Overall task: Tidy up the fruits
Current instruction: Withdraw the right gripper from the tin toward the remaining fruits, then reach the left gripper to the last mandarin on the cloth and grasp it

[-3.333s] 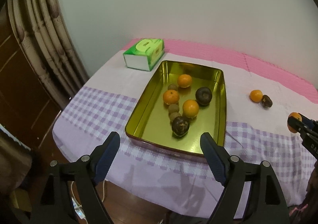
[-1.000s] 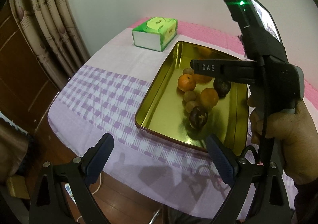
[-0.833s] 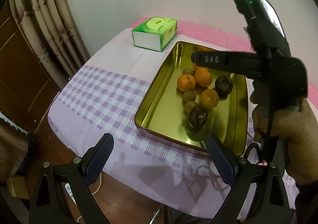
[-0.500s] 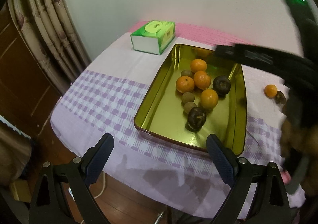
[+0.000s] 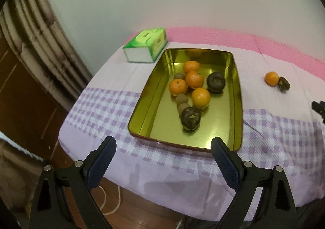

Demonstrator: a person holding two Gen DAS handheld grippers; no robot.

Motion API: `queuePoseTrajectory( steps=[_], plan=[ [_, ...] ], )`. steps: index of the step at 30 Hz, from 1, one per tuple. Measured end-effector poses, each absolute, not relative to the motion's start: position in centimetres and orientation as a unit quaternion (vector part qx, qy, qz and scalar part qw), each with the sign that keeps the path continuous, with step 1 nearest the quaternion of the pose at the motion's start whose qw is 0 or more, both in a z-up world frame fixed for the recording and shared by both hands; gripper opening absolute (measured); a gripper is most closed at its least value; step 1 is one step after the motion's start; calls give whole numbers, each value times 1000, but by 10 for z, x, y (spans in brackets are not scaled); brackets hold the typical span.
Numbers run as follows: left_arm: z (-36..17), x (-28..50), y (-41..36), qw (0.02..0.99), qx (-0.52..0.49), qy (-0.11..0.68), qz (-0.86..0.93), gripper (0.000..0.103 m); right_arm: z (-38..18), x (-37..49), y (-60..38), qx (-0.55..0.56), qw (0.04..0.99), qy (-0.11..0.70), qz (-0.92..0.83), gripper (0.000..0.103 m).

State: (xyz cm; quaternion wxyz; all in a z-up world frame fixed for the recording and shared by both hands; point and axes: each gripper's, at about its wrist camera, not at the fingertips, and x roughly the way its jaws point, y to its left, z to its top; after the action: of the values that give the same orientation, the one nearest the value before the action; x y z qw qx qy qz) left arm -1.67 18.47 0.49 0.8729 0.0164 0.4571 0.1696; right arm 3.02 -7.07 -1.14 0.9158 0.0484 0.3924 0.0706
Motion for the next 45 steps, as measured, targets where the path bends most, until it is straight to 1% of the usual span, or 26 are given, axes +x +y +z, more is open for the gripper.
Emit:
queuePoseTrajectory(
  steps=[6, 15, 19, 20, 22, 26, 28, 30, 32, 33, 34, 36, 40, 43, 45],
  plan=[
    [10, -15, 158, 884, 62, 442, 141, 94, -45, 30, -146, 67, 909, 411, -7, 50],
    [32, 8, 114, 894, 93, 434, 59, 94, -76, 38, -182, 91, 902, 422, -29, 54],
    [39, 34, 84, 892, 99, 440, 12, 94, -78, 40, -184, 93, 906, 413, -26, 61],
    [40, 40, 78, 890, 95, 445, -1, 94, -79, 41, -184, 94, 906, 411, -25, 64],
    [41, 56, 67, 885, 77, 459, -35, 94, -79, 42, -182, 95, 907, 411, -21, 67],
    [36, 111, 48, 848, -16, 516, -117, 94, -78, 45, -183, 97, 906, 412, -12, 76],
    [29, 139, 43, 830, -60, 541, -124, 94, -78, 45, -182, 97, 906, 412, -7, 78],
    [15, 173, 41, 806, -108, 567, -133, 92, -78, 44, -183, 100, 906, 411, -3, 79],
    [2, 197, 37, 790, -129, 583, -136, 87, -77, 44, -185, 110, 906, 408, 3, 79],
    [-3, 204, 36, 785, -133, 589, -136, 83, -77, 43, -187, 116, 906, 406, 6, 80],
    [-10, 215, 35, 777, -143, 597, -136, 75, -77, 42, -189, 122, 907, 404, 9, 80],
    [-22, 230, 36, 764, -169, 606, -145, 66, -77, 41, -191, 132, 907, 401, 15, 80],
    [-38, 247, 39, 755, -173, 619, -133, 65, -76, 41, -192, 142, 906, 398, 23, 83],
    [-51, 249, 45, 739, -215, 628, -112, 65, -76, 42, -194, 143, 906, 398, 26, 84],
    [-56, 249, 46, 736, -224, 631, -99, 65, -77, 42, -194, 142, 906, 398, 27, 85]
  ],
)
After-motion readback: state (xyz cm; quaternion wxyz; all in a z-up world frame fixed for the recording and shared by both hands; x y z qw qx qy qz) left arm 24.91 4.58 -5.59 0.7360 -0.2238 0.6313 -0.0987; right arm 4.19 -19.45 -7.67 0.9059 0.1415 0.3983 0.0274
